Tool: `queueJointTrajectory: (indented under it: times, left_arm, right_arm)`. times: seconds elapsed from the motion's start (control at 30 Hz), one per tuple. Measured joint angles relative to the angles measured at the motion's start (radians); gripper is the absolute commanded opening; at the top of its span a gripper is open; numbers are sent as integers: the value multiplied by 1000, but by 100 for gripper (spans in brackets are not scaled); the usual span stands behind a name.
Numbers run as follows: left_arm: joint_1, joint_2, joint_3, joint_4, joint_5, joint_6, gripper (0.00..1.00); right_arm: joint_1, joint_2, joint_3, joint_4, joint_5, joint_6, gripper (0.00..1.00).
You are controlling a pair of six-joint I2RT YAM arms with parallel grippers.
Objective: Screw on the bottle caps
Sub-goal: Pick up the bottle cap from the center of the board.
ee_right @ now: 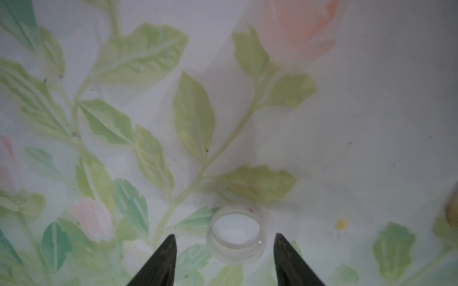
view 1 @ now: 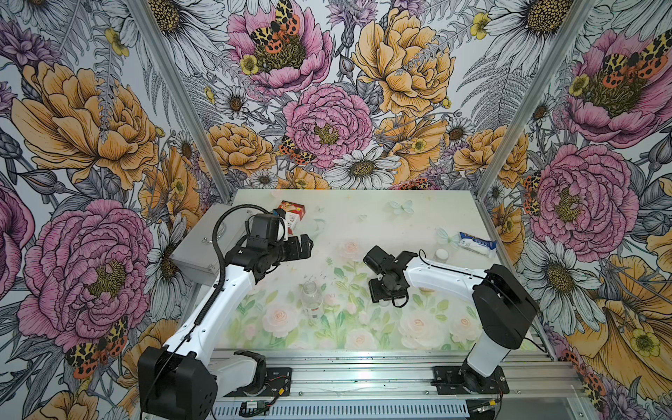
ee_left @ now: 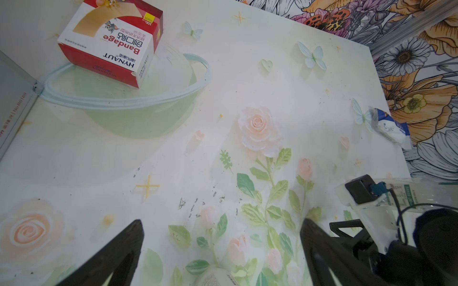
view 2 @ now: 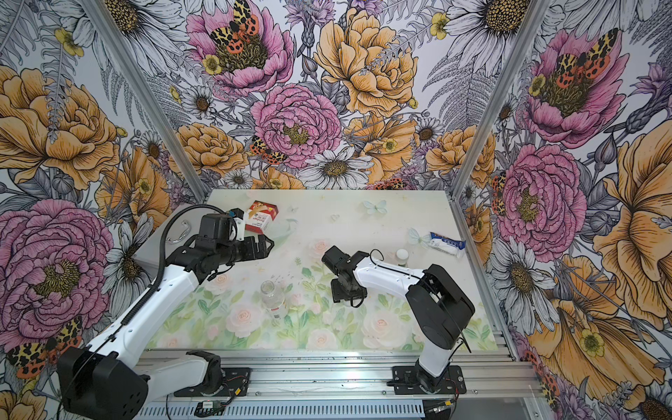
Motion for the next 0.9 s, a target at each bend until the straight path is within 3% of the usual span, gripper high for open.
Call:
queueJointTrajectory:
  times: [0.13,0.33,0.9]
  left_arm:
    - [-2,0,0,0,-6,9,99]
    - [-4,0,0,0,-10,19,99]
    - [-41,0,8,-3,16,80,99]
  right_arm:
    - [4,16,-12,7,1,0,61]
    - [4,47,-14,24,-1,10,48]
    - [10,24,-24,29,8,33,38]
